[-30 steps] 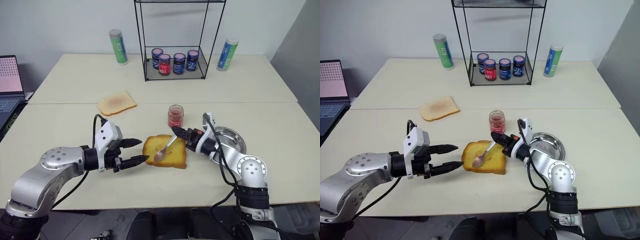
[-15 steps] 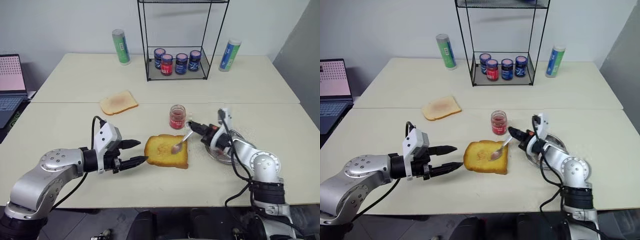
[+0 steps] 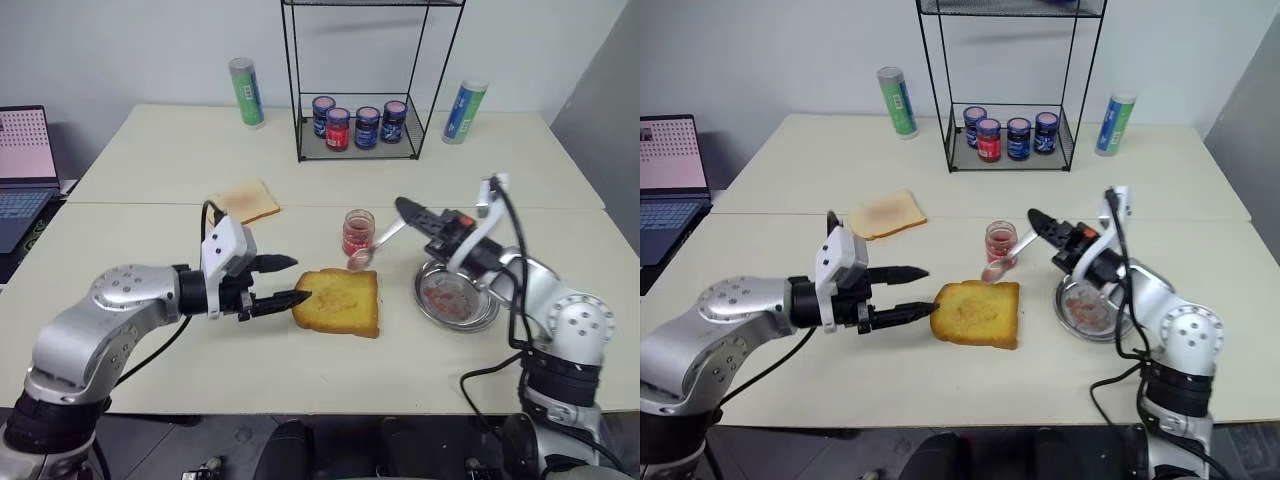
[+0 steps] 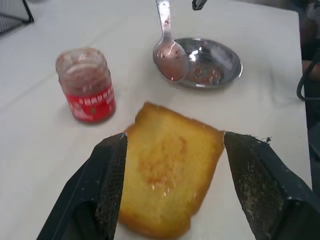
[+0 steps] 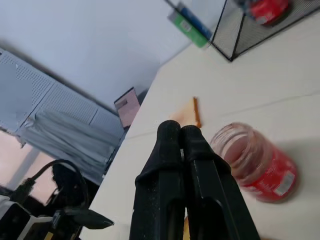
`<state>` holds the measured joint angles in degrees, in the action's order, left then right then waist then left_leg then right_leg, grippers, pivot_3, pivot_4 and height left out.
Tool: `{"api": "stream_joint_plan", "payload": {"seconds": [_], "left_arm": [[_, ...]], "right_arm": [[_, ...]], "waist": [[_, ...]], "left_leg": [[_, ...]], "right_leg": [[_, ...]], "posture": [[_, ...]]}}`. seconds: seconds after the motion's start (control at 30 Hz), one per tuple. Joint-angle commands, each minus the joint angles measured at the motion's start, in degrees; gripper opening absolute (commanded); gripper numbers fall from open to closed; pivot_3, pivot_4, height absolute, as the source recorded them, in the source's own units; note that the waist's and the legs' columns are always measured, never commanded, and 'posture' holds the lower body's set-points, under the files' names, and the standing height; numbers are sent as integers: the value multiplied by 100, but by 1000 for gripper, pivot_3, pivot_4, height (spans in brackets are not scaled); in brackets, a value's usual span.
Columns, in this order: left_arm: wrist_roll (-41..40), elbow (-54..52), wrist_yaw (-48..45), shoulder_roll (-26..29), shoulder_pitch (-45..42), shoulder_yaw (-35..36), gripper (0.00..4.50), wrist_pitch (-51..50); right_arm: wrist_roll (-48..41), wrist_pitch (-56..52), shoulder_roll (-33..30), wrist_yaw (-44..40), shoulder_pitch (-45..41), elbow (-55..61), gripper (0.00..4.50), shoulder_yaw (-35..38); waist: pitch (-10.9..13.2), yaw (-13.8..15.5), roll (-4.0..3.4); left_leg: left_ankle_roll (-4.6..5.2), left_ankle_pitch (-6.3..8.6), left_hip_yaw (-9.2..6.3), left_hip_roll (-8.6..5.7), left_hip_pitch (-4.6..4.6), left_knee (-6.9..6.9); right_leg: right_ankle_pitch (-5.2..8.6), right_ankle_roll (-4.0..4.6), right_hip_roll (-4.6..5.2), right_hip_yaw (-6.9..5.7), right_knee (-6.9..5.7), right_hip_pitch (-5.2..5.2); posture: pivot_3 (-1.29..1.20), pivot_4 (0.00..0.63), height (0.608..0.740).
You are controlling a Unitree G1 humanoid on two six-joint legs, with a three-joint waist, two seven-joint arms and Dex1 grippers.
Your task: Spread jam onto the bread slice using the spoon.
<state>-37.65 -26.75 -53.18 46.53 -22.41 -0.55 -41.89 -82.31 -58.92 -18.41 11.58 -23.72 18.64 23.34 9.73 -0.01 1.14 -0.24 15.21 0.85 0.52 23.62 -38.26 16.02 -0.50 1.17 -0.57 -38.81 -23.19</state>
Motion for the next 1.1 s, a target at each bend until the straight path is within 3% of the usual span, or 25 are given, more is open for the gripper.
{"api": "stream_joint_plan", "payload": {"seconds": [0.03, 0.23, 0.4, 0.57, 0.93, 1.07, 1.1], "left_arm": [[431, -7, -281, -286, -626, -925, 3183, 231], [1321, 632, -502, -812, -1007, -1959, 3183, 877], [1519, 1036, -496, -1254, -1103, -2076, 3183, 1041], [1645, 1079, -564, -1363, -1036, -2077, 3183, 1095], [1636, 881, -464, -1303, -837, -1896, 3183, 976], [1589, 817, -453, -1255, -779, -1779, 3183, 929], [1532, 795, -468, -1164, -734, -1644, 3183, 883]], "right_arm": [[59, 412, -640, 39, 613, 84, 66, 859], [668, 914, -765, -444, 1455, -300, 66, 1017], [1264, 1346, -528, -1054, 1706, -945, 66, 798], [1632, 1622, -484, -1458, 1516, -1530, 66, 718], [1475, 1604, -594, -1637, 1248, -2018, 2327, 1128], [1442, 1528, -787, -1615, 1204, -1997, 3350, 1319], [1664, 1496, -1088, -1754, 1250, -1921, 3563, 1277]], "waist": [[0, 11, 0], [0, -76, -2], [0, -140, -4], [-1, -154, -6], [-1, -138, -7], [-1, -137, -7], [-1, -137, -7]], "left_leg": [[0, 0, 0, -3, 5, -2], [0, 0, 16, 12, -17, 13], [1, 0, 15, 23, -26, 17], [1, 0, 24, 19, -28, 15], [0, -1, 28, 14, -27, 14], [0, -1, 28, 14, -27, 14], [1, -1, 29, 13, -27, 14]], "right_leg": [[0, -1, 0, 0, 3, -1], [1, -1, -15, 20, -8, -2], [2, 1, -30, 22, -17, -3], [2, 0, -29, 31, -16, -2], [1, 0, -19, 33, -16, -1], [1, 0, -19, 33, -16, -1], [1, 1, -19, 34, -15, -1]], "posture": [[0, 150, 740], [0, 150, 740], [0, 150, 740], [0, 150, 740], [0, 150, 740], [0, 150, 740], [0, 150, 740]]}}
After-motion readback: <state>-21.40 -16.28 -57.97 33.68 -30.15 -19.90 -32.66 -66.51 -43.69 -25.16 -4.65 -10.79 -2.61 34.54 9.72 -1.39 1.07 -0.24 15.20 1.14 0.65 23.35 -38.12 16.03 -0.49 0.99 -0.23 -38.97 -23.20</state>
